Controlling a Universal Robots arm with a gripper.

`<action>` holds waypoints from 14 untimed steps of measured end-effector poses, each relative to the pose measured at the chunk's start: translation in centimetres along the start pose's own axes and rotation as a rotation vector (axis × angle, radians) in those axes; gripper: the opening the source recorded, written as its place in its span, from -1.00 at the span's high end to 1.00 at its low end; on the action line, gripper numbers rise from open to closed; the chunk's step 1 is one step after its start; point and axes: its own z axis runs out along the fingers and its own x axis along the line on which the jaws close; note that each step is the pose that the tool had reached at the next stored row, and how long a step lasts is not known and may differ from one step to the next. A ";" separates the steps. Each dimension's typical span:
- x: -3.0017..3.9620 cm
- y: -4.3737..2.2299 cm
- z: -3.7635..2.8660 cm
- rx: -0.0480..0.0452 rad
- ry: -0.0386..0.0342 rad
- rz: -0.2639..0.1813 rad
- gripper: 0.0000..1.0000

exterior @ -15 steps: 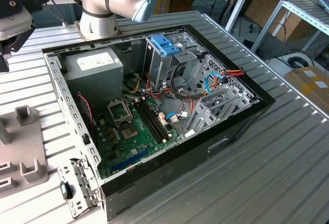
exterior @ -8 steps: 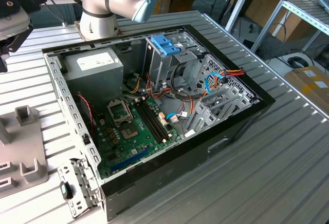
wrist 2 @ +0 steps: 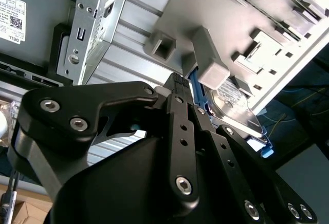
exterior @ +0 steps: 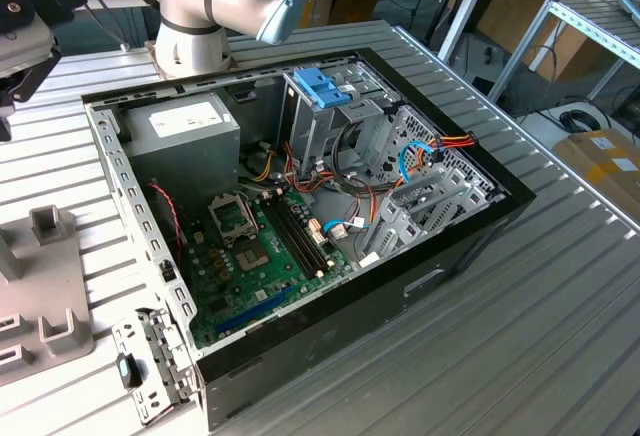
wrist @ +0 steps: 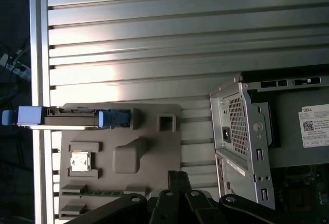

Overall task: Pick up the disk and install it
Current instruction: 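Reach for the disk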

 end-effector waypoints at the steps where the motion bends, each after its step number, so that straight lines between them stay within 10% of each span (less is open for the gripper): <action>1: 0.06 0.00 0.00 0.0000 0.0000 0.000 0.79; 14: 0.54 -0.04 0.01 0.0001 0.0001 0.000 0.79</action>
